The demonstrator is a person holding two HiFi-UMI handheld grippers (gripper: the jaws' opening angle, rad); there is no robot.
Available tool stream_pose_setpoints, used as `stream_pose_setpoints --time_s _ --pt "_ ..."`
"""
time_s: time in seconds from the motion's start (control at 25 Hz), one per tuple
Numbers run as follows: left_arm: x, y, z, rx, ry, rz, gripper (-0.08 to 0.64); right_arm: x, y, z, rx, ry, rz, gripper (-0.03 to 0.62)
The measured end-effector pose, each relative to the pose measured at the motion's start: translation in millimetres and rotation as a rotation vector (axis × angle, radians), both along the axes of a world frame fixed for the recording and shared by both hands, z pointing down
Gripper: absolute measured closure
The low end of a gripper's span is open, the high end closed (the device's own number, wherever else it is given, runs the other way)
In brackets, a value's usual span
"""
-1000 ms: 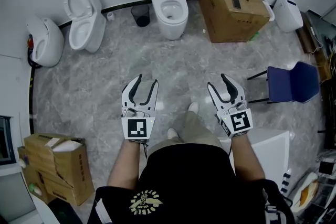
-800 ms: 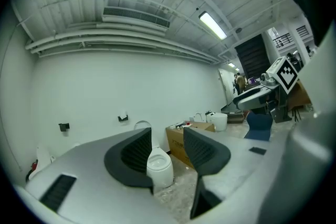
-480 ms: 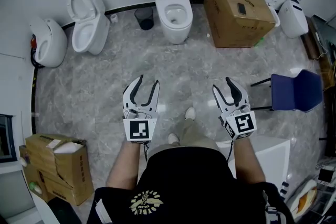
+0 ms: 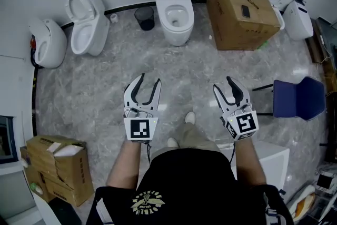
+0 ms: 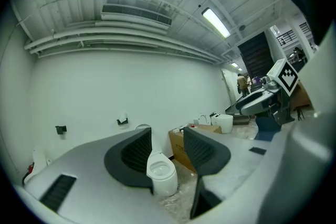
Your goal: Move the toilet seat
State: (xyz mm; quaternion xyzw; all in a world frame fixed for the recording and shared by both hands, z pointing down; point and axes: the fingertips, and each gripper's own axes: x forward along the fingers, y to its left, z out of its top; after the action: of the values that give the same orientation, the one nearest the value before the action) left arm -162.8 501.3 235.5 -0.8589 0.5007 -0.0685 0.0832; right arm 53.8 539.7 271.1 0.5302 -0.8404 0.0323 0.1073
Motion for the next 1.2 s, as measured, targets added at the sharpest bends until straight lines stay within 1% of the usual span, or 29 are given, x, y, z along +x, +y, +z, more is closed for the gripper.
stream_pose_setpoints --time_s 0.32,0.52,0.64,0.72,0.88,0.96,1.12,1.2 --pt "26 -56 2 -0.006 -0.037 -0.002 0.37 27 -59 0 0.014 -0.007 -0.016 0.383" --pt "42 -91 7 -0.022 -0.029 -0.029 0.37 48 -96 5 0.008 -0.015 -0.03 0.383" --pt "51 -111 13 -0.044 -0.066 -0.051 0.37 59 -116 8 0.002 -0.02 -0.049 0.383" --pt "56 -122 10 -0.034 -0.066 -0.065 0.37 64 -128 8 0.001 -0.019 -0.065 0.383" --pt "64 -136 -3 0.008 -0.037 -0.1 0.37 74 -149 4 0.01 -0.009 -0.094 0.383" --pt "65 -141 -6 0.023 -0.04 -0.124 0.37 79 -157 3 0.015 -0.01 -0.1 0.383" --pt "70 -149 -1 0.009 -0.055 -0.124 0.369 87 -168 5 0.008 -0.019 -0.106 0.383" --pt "69 -151 4 -0.013 -0.07 -0.132 0.37 88 -173 8 0.002 -0.018 -0.106 0.383"
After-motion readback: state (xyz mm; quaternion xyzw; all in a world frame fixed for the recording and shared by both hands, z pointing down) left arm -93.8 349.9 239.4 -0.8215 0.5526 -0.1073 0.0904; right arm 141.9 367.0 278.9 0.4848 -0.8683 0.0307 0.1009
